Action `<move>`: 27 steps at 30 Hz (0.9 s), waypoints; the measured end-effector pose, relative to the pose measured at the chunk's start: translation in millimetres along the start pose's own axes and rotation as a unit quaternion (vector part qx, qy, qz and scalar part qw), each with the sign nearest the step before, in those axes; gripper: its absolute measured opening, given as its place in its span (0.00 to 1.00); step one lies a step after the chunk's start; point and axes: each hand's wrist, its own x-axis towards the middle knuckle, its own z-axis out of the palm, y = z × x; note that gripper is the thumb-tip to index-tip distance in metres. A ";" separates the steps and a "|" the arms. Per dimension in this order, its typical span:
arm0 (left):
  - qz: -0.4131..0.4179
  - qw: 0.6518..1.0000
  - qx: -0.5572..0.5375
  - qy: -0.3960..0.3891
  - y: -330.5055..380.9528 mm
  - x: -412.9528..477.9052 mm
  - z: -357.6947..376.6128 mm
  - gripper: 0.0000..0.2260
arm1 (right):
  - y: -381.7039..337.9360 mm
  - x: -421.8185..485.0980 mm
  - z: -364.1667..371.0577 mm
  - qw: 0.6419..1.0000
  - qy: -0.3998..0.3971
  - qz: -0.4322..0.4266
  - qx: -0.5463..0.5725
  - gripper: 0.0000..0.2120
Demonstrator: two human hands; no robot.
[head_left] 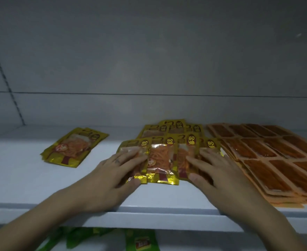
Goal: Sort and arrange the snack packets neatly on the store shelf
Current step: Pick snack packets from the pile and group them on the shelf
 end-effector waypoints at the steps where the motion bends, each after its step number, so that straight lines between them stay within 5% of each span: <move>1: -0.001 1.000 -0.009 0.002 -0.8 1.5 0.1 0.26 | 3.1 1.4 0.6 1.000 -0.006 -0.003 0.000 0.29; 5: -0.001 1.000 0.004 -0.008 -2.6 3.4 2.4 0.26 | 7.5 4.1 2.8 0.999 -0.007 -0.027 -0.023 0.28; 8: -0.018 0.998 -0.041 0.038 -14.6 -4.7 -7.7 0.25 | -3.0 0.3 -4.9 0.994 0.036 -0.046 0.093 0.26; 12: -0.200 0.969 0.047 0.140 -62.8 -1.7 -40.3 0.34 | -25.4 6.9 -24.6 0.974 0.144 -0.035 0.172 0.23; 16: -0.372 0.920 0.119 0.037 -113.3 -0.6 -57.9 0.38 | -80.3 25.6 -25.9 0.983 0.135 -0.037 0.114 0.28; 22: -0.298 0.953 -0.024 0.054 -148.3 7.0 -68.0 0.37 | -160.7 57.9 5.9 0.997 0.056 -0.038 0.045 0.24; 25: -0.272 0.949 -0.136 0.085 -158.0 11.9 -72.4 0.46 | -188.2 76.7 14.0 0.999 0.022 -0.023 0.030 0.24; 27: -0.269 0.939 -0.191 0.100 -163.6 15.0 -71.1 0.41 | -197.3 86.0 14.6 0.999 0.009 -0.023 0.044 0.24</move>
